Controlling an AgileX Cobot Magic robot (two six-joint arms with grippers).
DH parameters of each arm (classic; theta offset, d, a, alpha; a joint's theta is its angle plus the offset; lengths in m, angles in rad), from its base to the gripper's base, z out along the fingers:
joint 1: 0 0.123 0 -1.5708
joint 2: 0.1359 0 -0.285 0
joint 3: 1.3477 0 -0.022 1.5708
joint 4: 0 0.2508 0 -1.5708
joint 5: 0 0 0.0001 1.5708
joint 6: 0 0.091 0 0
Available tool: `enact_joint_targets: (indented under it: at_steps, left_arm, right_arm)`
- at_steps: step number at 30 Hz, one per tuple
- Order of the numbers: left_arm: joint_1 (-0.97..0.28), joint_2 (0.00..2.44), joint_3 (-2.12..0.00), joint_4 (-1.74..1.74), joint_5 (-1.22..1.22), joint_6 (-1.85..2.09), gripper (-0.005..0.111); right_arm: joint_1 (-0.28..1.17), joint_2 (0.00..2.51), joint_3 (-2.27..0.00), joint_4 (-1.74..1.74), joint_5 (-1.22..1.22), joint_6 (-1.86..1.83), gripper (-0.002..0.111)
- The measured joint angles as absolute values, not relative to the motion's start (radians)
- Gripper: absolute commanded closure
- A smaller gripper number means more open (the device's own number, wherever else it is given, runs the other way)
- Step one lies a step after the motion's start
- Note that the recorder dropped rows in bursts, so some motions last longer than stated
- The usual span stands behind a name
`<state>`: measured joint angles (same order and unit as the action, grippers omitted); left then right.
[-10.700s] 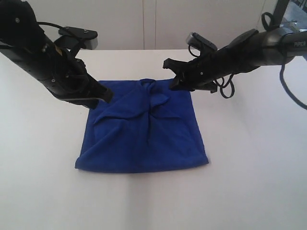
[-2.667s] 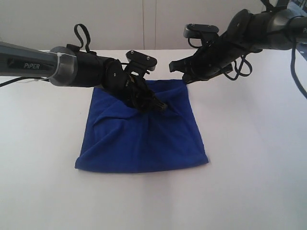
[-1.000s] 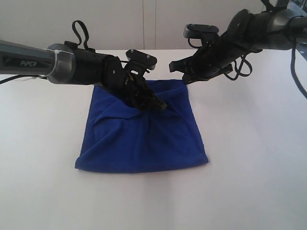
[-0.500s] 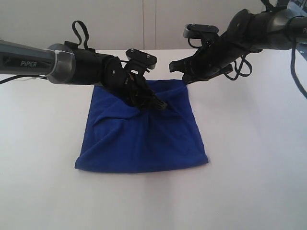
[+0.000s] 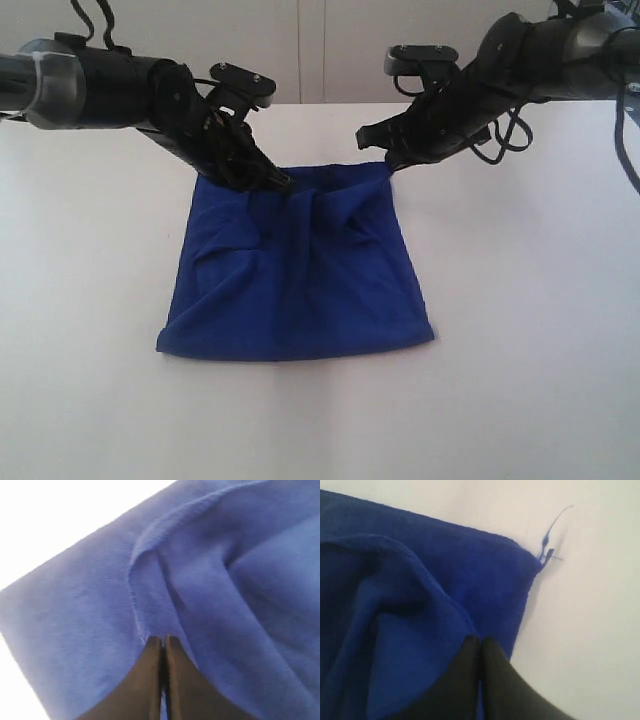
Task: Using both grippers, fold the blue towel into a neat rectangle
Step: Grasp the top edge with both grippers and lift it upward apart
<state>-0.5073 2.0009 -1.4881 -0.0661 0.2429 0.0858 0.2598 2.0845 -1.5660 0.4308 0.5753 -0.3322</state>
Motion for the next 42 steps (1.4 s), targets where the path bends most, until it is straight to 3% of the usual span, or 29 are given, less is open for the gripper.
enact_joint_targets:
  at_steps: [12, 22, 42]
  left_arm:
    - [-0.497, 1.798, -1.464, 0.015, 0.416, 0.086, 0.107]
    - [-0.608, 1.519, -1.329, 0.077, 0.553, 0.056, 0.107]
    - [-0.865, 1.214, -1.186, 0.166, 0.723, -0.167, 0.107]
  right_arm:
    - [0.249, 1.851, -1.499, 0.284, 0.657, -0.332, 0.108]
    - [0.261, 1.505, -1.216, 0.263, 0.670, -0.429, 0.108]
    - [0.329, 1.014, -1.004, 0.278, 0.849, -0.429, 0.108]
